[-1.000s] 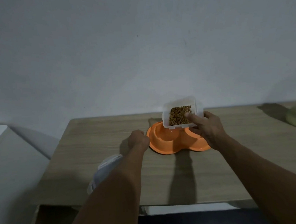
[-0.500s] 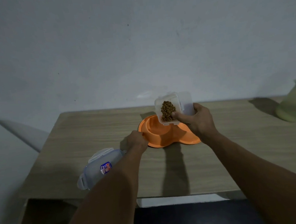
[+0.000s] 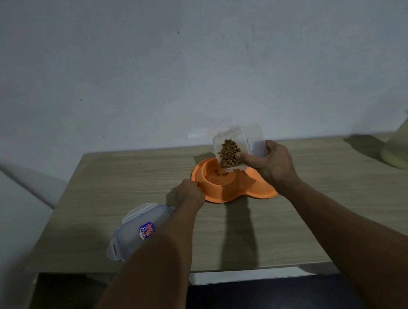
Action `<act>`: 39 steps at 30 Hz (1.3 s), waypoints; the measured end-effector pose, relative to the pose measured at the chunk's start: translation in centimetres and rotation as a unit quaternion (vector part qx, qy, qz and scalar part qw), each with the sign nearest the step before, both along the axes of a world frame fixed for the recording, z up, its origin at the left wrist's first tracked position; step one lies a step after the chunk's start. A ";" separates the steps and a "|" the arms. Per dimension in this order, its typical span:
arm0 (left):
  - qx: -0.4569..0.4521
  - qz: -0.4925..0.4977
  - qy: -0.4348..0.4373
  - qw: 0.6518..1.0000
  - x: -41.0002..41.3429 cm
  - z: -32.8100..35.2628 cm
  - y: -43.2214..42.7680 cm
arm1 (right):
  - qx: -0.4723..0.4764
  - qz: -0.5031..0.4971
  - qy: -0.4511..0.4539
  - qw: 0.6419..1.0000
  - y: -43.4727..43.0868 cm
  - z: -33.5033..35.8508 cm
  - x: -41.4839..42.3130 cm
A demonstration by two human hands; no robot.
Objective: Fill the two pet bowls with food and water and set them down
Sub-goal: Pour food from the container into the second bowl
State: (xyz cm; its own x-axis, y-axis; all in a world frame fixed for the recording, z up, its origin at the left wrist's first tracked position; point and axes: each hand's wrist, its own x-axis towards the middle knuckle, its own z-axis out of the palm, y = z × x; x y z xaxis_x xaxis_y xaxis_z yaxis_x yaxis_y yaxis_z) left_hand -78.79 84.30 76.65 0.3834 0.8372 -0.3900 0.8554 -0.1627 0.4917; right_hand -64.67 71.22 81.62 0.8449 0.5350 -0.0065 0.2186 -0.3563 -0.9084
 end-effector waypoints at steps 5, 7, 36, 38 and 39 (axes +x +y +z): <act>0.000 -0.016 -0.002 1.000 -0.1 -0.1 0.1 | -0.005 -0.014 -0.008 1.000 0.3 -0.1 0.0; 0.001 -0.009 -0.002 1.000 -0.1 -0.1 0.1 | -0.007 -0.011 -0.012 1.000 0.2 -0.2 0.0; 0.015 -0.018 0.006 1.000 -0.2 0.0 0.2 | -0.017 -0.010 -0.016 1.000 0.4 0.1 0.3; 0.016 -0.018 0.006 1.000 -0.2 -0.1 0.2 | -0.049 -0.011 -0.047 0.998 0.4 0.0 0.4; 0.014 -0.018 0.004 1.000 -0.1 -0.2 0.2 | -0.050 -0.011 -0.048 0.998 0.4 -0.1 0.4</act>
